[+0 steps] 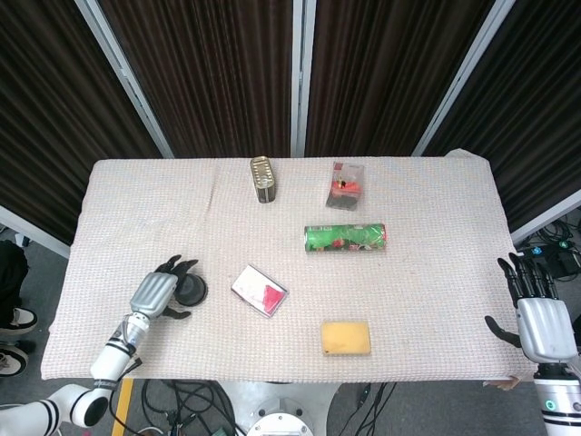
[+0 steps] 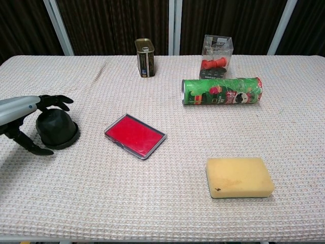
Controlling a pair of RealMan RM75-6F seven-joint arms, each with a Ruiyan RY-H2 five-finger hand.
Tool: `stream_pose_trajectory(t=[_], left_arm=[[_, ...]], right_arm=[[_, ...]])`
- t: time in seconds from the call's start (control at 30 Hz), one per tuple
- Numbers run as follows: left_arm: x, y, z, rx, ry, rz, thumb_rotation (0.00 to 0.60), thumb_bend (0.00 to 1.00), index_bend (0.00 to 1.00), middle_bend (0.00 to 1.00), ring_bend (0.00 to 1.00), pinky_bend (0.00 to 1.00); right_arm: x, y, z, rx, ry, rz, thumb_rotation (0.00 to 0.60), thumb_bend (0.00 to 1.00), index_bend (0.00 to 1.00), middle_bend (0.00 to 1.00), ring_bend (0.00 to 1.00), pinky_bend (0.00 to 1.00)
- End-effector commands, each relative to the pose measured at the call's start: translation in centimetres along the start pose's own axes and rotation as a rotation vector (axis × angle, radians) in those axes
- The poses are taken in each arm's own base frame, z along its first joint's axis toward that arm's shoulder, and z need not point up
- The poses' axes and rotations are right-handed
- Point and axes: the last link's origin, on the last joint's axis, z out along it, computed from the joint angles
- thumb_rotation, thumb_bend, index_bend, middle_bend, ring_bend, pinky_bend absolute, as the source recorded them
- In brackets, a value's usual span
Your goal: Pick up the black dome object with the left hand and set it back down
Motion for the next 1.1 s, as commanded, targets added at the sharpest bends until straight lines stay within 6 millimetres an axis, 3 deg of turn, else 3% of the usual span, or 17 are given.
stream_pose_trajectory(t=[0.03,1.1], left_arm=[[-0.02,-0.1,0.16,0.005,-0.002,0.004,0.6,0.04,0.08,0.15,0.0,0.18],[-0.22,-0.59,1.04,0.037,-0.001,-0.001,0.6,0.13,0.12,0.26,0.01,0.21]], right_arm=[[-0.13,0.0,0.01,0.001,-0.005,0.001,0.6,0.1,0.0,0.0,0.0,0.0],[-0.6,0.45,0.16,-0.016,-0.016,-0.011,0.6,0.1,0.0,0.0,0.0,0.0]])
